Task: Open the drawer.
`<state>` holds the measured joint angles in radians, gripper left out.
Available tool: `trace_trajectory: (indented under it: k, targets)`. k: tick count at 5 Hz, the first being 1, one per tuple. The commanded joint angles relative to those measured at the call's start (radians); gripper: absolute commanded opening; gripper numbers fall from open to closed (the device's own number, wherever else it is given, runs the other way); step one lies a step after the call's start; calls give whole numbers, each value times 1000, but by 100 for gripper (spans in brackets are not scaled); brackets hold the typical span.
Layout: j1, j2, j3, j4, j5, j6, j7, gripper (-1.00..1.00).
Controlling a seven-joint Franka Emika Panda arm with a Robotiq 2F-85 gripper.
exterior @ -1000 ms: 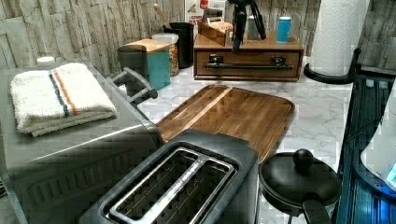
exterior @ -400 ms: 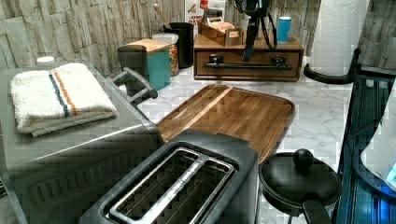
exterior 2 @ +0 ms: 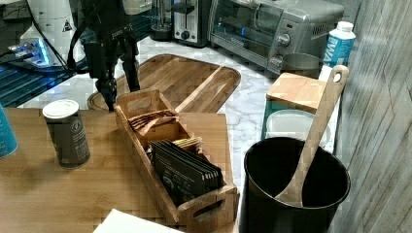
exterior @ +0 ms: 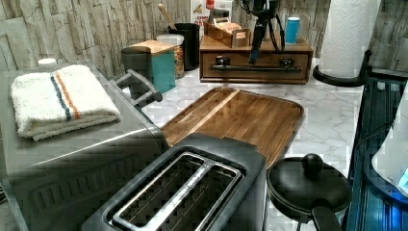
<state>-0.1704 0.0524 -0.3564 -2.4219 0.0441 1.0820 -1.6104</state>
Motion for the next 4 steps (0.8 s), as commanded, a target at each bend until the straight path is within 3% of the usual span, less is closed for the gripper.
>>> trace_trajectory:
  k: [1,4]
  targets:
    - [-5,-29,16,-91,74,84,-154,100]
    - [-14,84,48,-90,336,204,-406,100]
